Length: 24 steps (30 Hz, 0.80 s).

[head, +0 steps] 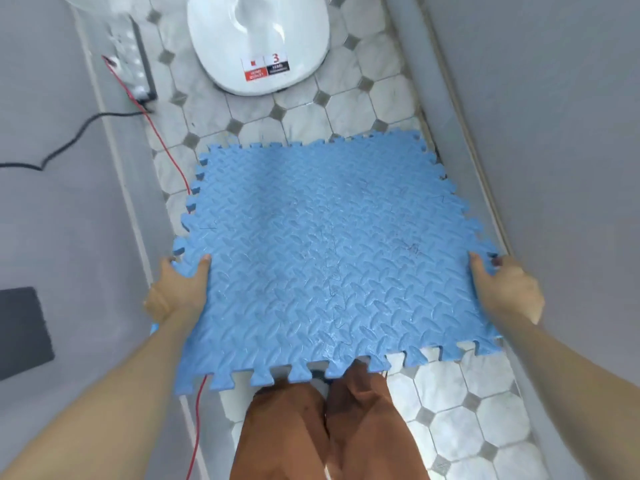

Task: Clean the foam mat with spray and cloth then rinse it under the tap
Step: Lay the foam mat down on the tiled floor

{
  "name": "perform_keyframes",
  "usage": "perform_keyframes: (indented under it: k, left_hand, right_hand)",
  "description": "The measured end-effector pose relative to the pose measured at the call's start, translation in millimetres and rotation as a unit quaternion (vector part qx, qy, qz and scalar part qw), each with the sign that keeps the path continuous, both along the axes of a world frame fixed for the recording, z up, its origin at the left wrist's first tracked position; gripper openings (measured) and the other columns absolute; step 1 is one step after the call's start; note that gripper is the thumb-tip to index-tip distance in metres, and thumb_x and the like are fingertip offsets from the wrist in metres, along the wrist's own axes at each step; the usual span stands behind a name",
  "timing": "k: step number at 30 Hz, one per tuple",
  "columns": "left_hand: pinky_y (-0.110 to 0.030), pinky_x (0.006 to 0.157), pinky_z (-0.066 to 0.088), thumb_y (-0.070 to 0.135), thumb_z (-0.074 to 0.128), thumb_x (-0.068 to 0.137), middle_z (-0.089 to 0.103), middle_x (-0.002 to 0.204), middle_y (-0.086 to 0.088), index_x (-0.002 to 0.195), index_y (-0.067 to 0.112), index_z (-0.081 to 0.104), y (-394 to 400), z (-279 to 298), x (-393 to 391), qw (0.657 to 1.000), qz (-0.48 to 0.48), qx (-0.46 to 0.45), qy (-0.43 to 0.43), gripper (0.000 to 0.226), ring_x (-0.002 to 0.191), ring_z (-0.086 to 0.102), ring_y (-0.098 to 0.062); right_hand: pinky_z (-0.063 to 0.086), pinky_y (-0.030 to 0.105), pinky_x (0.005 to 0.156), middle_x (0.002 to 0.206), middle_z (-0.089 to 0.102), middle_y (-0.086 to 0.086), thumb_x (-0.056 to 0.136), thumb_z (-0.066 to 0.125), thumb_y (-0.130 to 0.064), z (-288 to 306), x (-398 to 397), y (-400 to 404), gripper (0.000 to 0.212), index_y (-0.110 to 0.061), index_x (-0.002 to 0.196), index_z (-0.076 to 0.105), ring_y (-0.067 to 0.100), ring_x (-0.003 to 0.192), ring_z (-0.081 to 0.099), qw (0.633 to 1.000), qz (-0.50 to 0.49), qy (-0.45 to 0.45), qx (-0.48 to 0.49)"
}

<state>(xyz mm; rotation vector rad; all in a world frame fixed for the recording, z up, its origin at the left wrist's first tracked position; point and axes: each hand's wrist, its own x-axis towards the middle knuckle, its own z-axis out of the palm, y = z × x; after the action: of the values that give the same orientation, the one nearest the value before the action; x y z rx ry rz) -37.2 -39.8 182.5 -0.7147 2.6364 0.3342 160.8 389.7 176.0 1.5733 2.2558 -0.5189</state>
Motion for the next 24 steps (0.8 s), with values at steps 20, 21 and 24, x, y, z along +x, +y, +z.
perform_keyframes:
  k: [20,21,24]
  left_hand:
    - [-0.041,0.088,0.047,0.056,0.056,0.085,0.063,0.121,-0.013,0.139,0.022,0.042,18,334,23,0.897,-0.430,0.017,-0.104,0.065,0.113,0.056,-0.036]
    - [-0.041,0.089,0.047,0.056,0.056,0.085,0.062,0.122,-0.013,0.139,0.021,0.041,29,342,27,0.884,-0.455,0.023,-0.107,0.066,0.113,0.056,-0.035]
    - [-0.040,0.088,0.048,0.059,0.056,0.084,0.063,0.119,-0.013,0.140,0.019,0.040,71,364,44,0.838,-0.533,0.023,-0.116,0.070,0.113,0.056,-0.035]
  right_hand:
    - [0.044,0.039,0.083,0.114,0.067,0.017,0.091,0.044,-0.057,365,261,-183,0.050,-0.016,0.116,0.060,0.036,0.108,0.060,0.936,-0.335,-0.052,-0.090]
    - [0.042,0.039,0.081,0.115,0.066,0.017,0.091,0.044,-0.056,378,278,-194,0.050,-0.016,0.117,0.060,0.036,0.109,0.060,0.926,-0.365,-0.048,-0.083]
    - [0.045,0.038,0.083,0.112,0.067,0.018,0.090,0.046,-0.057,407,327,-233,0.052,-0.013,0.113,0.061,0.037,0.105,0.061,0.889,-0.452,-0.028,-0.071]
